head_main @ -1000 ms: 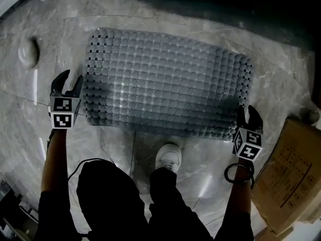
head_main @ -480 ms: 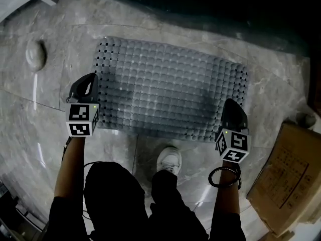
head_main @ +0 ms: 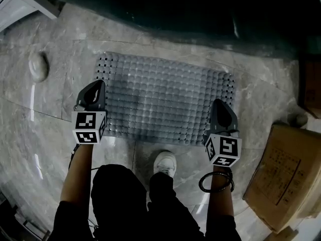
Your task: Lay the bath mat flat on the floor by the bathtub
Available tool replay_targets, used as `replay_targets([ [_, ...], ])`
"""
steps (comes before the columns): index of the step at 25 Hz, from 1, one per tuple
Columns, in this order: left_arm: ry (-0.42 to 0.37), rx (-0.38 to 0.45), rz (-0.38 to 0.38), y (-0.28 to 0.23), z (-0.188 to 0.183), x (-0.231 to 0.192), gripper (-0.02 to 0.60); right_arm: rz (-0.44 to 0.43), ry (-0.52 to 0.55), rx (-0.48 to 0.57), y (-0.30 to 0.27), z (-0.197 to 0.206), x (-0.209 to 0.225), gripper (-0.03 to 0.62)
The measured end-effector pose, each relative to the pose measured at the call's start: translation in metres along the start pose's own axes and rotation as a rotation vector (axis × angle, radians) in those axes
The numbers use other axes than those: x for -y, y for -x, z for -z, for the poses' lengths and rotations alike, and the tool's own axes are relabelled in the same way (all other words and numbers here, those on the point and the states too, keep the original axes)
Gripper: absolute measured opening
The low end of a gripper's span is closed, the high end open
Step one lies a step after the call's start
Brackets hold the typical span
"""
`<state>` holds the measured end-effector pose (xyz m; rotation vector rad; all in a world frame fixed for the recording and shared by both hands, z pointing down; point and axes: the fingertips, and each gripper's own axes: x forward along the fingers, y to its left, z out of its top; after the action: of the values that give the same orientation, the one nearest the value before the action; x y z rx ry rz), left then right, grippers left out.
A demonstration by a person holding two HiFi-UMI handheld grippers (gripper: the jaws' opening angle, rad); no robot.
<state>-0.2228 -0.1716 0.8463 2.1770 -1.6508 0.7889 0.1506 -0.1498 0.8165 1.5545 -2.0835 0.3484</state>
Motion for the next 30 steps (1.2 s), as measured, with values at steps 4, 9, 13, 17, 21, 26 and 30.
replay_targets([
  [4, 0.006, 0.045, -0.006, 0.009, -0.032, 0.007, 0.000, 0.000, -0.013, 0.011, 0.009, -0.027, 0.004, 0.021],
  [9, -0.052, 0.093, 0.025, 0.030, -0.081, 0.024, 0.000, -0.006, -0.023, 0.028, 0.030, -0.070, 0.006, 0.020],
  [13, -0.086, 0.100, 0.066, 0.049, -0.114, 0.039, 0.000, -0.017, -0.040, 0.034, 0.050, -0.104, 0.005, 0.021],
  [17, -0.067, 0.101, 0.096, 0.074, -0.151, 0.045, 0.000, -0.036, -0.039, 0.017, 0.071, -0.141, 0.001, 0.020],
  [21, -0.056, 0.106, 0.117, 0.111, -0.200, 0.047, 0.000, -0.043, -0.031, 0.006, 0.103, -0.187, -0.001, 0.020],
  [26, -0.071, 0.115, 0.161, 0.161, -0.272, 0.048, 0.000, -0.027, -0.049, 0.035, 0.151, -0.267, 0.002, 0.020],
  [30, -0.086, 0.138, 0.190, 0.210, -0.334, 0.048, 0.000, -0.004, -0.070, 0.048, 0.196, -0.329, 0.005, 0.017],
])
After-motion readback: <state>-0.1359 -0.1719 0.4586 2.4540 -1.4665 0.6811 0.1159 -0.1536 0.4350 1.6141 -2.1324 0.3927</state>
